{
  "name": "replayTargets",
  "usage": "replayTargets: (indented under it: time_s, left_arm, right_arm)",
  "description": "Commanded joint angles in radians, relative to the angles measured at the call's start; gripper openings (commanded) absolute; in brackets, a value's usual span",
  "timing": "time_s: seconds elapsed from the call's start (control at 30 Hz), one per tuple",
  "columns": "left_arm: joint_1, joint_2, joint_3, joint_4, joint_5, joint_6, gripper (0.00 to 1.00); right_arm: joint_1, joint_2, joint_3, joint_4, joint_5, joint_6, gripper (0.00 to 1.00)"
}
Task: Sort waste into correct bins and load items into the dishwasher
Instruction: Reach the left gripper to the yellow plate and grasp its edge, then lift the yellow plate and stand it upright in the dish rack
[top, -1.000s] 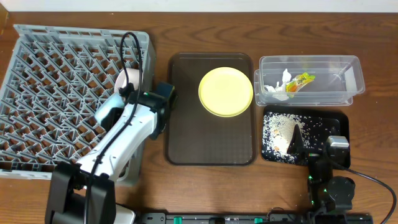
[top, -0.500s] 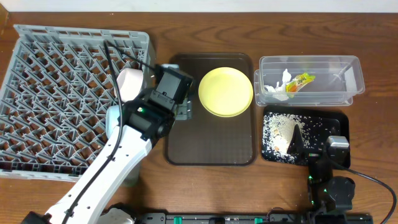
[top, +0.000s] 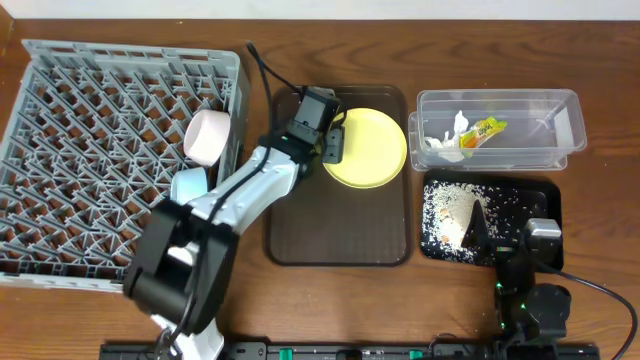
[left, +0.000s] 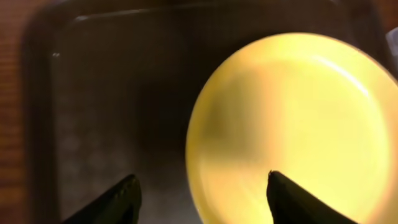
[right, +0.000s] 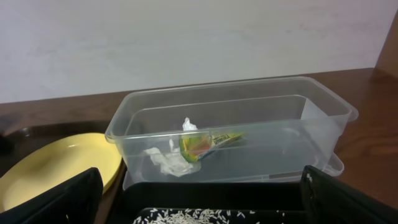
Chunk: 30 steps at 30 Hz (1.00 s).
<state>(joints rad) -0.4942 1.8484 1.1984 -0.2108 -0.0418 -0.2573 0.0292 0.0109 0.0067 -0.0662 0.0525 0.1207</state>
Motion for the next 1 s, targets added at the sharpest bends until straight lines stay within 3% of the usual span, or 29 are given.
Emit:
replayTargets:
  time_s: [0.0, 0.17, 0.47, 0.6, 0.8, 0.97]
  left_arm:
    - [0.002, 0.062, -0.003, 0.034, 0.011, 0.018, 0.59]
    - [0.002, 0.162, -0.003, 0.026, 0.01, 0.016, 0.51]
    - [0.009, 0.106, 0.003, -0.042, 0.049, 0.01, 0.06]
    - [0.042, -0.047, 0.022, -0.15, -0.048, 0.045, 0.06]
    - [0.093, -0.46, 0.028, -0.252, -0.597, 0.42, 0.06]
    - [0.13, -0.599, 0.028, -0.246, -0.727, 0.763, 0.06]
  right_arm:
    - [-0.006, -0.004, -0.001, -0.003, 0.006, -0.01, 0.99]
    - [-0.006, -0.004, -0.001, -0.003, 0.006, -0.01, 0.99]
    - [-0.006, -0.004, -0.001, -0.003, 0.006, -0.01, 0.99]
    - [-0.006, -0.004, -0.001, -0.003, 0.006, -0.01, 0.99]
    - [-0.006, -0.004, -0.001, -0.003, 0.006, -0.01, 0.99]
    - [-0.006, -0.004, -0.001, -0.003, 0.006, -0.01, 0.99]
